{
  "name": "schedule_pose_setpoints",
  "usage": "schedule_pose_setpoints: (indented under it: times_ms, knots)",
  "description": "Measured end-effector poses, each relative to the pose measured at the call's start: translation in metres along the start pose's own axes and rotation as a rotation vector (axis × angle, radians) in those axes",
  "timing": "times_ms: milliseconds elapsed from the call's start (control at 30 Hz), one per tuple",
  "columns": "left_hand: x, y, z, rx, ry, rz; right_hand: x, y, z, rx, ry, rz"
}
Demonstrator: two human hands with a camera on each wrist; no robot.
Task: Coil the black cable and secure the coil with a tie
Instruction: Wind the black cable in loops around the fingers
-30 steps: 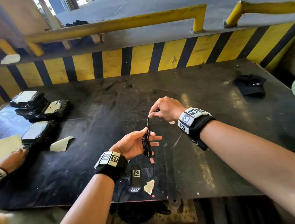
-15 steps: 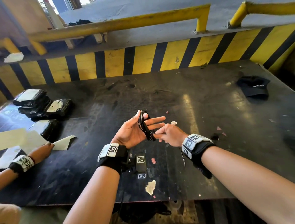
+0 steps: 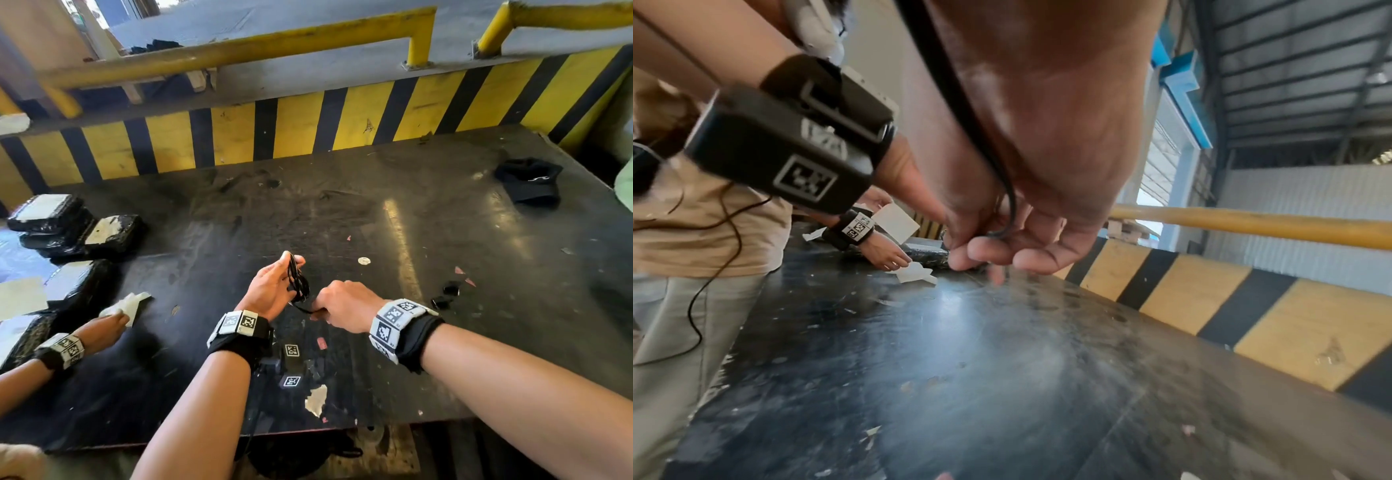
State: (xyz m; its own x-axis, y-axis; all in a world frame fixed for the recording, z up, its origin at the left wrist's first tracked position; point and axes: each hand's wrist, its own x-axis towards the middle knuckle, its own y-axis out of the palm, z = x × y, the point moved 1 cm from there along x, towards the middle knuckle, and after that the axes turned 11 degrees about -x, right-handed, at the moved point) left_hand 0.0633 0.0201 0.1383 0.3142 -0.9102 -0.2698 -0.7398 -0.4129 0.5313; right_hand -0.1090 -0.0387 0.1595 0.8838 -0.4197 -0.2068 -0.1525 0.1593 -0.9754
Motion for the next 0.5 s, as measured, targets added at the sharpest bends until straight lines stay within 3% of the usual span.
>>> schedule_pose_setpoints:
  times_ms: [267, 500]
  knots:
    - [-0.013, -0.018, 0.01, 0.3, -0.134, 0.029, 0.002, -0.042, -0.019, -0.15, -0.085, -0.062]
    - [-0.02, -0.016, 0.015, 0.288, -0.344, 0.096, 0.009, -0.057, -0.027, -0.321, -0.121, -0.288]
